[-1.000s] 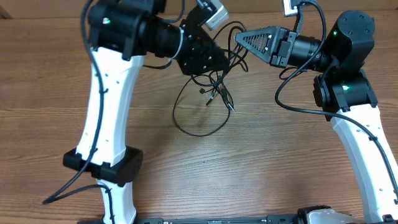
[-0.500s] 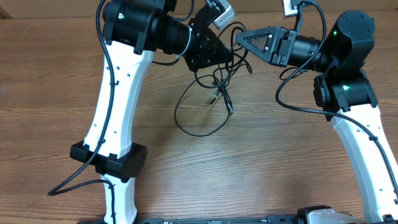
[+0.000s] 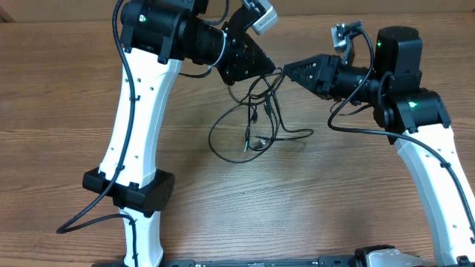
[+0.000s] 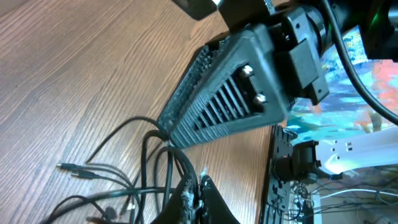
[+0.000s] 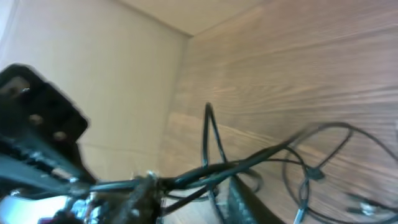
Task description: Untangle cables
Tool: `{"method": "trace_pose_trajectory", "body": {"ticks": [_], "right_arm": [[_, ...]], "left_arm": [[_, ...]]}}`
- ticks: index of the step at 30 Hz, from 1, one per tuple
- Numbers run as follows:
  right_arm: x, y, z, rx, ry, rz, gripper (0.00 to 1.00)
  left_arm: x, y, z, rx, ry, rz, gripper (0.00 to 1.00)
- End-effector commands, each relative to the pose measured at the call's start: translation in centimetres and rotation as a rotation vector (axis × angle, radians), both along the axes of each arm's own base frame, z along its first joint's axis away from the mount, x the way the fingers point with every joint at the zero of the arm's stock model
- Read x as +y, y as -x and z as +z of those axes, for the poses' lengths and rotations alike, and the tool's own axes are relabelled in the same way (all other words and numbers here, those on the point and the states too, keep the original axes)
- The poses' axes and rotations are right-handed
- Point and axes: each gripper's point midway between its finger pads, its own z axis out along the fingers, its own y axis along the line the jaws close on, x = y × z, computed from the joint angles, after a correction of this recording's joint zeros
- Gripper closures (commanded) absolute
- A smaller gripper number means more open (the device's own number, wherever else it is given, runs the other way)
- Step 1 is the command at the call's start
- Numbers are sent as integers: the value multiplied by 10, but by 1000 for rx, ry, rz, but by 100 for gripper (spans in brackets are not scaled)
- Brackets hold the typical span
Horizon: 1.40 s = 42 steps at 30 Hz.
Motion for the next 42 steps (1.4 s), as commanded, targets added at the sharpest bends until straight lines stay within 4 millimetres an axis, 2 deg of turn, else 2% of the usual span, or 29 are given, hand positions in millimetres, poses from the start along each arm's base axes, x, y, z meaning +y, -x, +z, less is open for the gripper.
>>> {"method": "trace_pose_trajectory", "body": {"ticks": [1, 6, 14, 17, 19, 20, 24, 27, 32, 36, 39, 42], "right_arm": [[-8, -8, -3, -77, 76, -26, 71], [-5, -5, -1, -76, 60, -4, 75], [2, 12, -4, -38, 33, 77, 73], [10, 24, 4, -127, 16, 186, 63], [12, 27, 6, -203, 33, 234, 52], [12, 27, 5, -250, 56, 252, 50], [8, 19, 2, -373, 143, 257, 43], [-2, 2, -4, -407, 238, 181, 38], [-4, -9, 6, -498, 263, 160, 38], [-4, -11, 10, -520, 262, 157, 39], [-4, -7, 4, -483, 264, 162, 41], [-9, -1, -14, -382, 294, 154, 41]], "left_arm": [[0, -1, 0, 2, 12, -8, 96], [0, -1, 0, 3, 12, -7, 96], [-1, -2, 7, -3, 29, 8, 96], [-1, -2, 11, -16, 35, 8, 96], [-1, -2, 11, -3, 36, 21, 96], [-1, -2, 11, 9, 37, 28, 96], [-2, -1, 12, 49, 44, 47, 96], [-5, 4, 17, 74, 78, 24, 96], [-12, 18, 32, 115, 174, -48, 96], [-13, 20, 34, 121, 187, -58, 96], [-11, 18, 30, 121, 164, -42, 96], [1, 6, 5, 106, 20, 53, 96]]}}
